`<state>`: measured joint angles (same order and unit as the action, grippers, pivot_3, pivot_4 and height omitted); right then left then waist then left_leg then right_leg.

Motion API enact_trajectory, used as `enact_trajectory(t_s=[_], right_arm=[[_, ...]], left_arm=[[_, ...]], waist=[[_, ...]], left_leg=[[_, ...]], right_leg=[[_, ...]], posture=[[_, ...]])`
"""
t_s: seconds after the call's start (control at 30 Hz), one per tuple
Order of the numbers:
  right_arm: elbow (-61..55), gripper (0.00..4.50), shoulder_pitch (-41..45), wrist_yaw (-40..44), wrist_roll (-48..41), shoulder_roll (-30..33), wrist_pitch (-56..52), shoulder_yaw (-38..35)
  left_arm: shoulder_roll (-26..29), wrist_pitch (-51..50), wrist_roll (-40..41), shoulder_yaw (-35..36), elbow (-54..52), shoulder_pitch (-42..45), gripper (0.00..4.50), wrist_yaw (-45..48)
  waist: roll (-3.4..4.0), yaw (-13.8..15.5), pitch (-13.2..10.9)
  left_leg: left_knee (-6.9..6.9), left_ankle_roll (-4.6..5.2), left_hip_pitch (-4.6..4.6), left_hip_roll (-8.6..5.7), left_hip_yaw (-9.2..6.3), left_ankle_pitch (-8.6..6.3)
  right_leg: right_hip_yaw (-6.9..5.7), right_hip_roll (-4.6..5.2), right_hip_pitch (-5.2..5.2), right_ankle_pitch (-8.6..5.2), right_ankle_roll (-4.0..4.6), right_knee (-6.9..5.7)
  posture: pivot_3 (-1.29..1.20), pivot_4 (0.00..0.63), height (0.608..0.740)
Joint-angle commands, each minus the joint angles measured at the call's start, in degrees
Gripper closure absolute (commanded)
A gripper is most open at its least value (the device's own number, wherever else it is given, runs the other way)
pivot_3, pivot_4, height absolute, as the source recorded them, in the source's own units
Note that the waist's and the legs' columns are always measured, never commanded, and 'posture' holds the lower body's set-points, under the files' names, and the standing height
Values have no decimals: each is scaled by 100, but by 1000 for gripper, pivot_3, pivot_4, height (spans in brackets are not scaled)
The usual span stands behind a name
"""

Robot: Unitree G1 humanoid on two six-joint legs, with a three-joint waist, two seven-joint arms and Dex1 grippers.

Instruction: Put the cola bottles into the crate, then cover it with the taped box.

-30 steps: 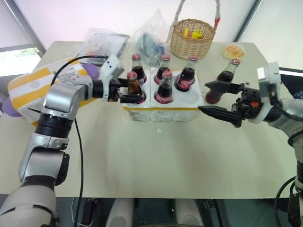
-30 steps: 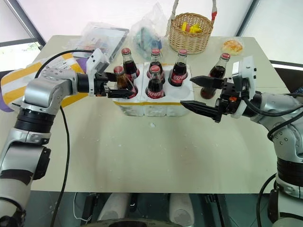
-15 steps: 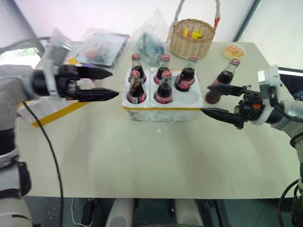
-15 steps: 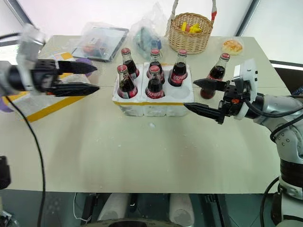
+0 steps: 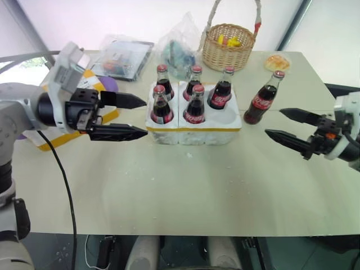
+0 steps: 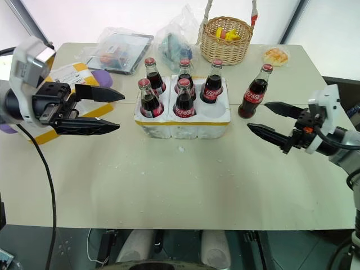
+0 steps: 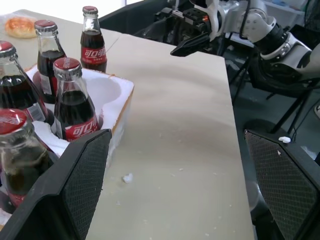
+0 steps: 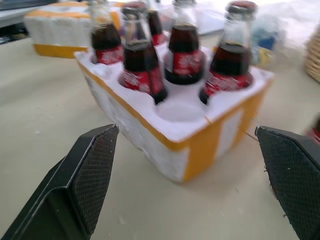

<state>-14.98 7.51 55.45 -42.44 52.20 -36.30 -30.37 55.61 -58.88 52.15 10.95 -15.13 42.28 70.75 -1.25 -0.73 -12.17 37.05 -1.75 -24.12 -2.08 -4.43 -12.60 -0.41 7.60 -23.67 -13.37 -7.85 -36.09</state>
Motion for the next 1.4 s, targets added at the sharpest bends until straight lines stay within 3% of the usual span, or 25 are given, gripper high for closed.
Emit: enact_trajectory(t_s=[0.03,0.3,0.53,0.77,1.37,1.4], right_arm=[[-82,0,-101,-121,5,123,46,-462],[793,0,547,-871,650,-165,232,301],[2189,0,1776,-1548,1567,-757,922,1150],[3487,0,2696,-1607,1921,-1151,1426,1425],[5817,0,3945,-1681,2430,-1897,2462,1625],[5860,255,3966,-1680,2402,-1923,2512,1587]], left_arm=[[-29,205,13,22,9,-35,75,-18],[-139,332,6,-100,-25,-76,75,-99],[-208,291,82,-2,-224,-172,75,-366],[-139,246,210,131,-410,-293,75,-578],[-78,271,342,134,-516,-312,75,-872],[-79,273,342,132,-515,-310,20,-878]], waist=[[0,-9,0],[0,-11,1],[5,-29,-2],[6,-23,-2],[8,-52,-3],[8,-51,-3]], left_leg=[[1,0,0,0,1,0],[3,0,7,1,4,0],[1,0,7,0,6,0],[-3,0,6,-1,5,0],[-5,-1,9,-1,4,1],[-5,-1,9,-1,4,1]], right_leg=[[0,0,0,0,0,0],[3,1,5,-9,23,3],[5,0,2,2,3,1],[5,-1,1,2,1,1],[5,-4,1,3,1,-1],[4,-4,1,3,1,-1]], posture=[[0,150,737],[0,150,737],[0,150,737],[0,150,737],[0,150,737],[0,150,737]])
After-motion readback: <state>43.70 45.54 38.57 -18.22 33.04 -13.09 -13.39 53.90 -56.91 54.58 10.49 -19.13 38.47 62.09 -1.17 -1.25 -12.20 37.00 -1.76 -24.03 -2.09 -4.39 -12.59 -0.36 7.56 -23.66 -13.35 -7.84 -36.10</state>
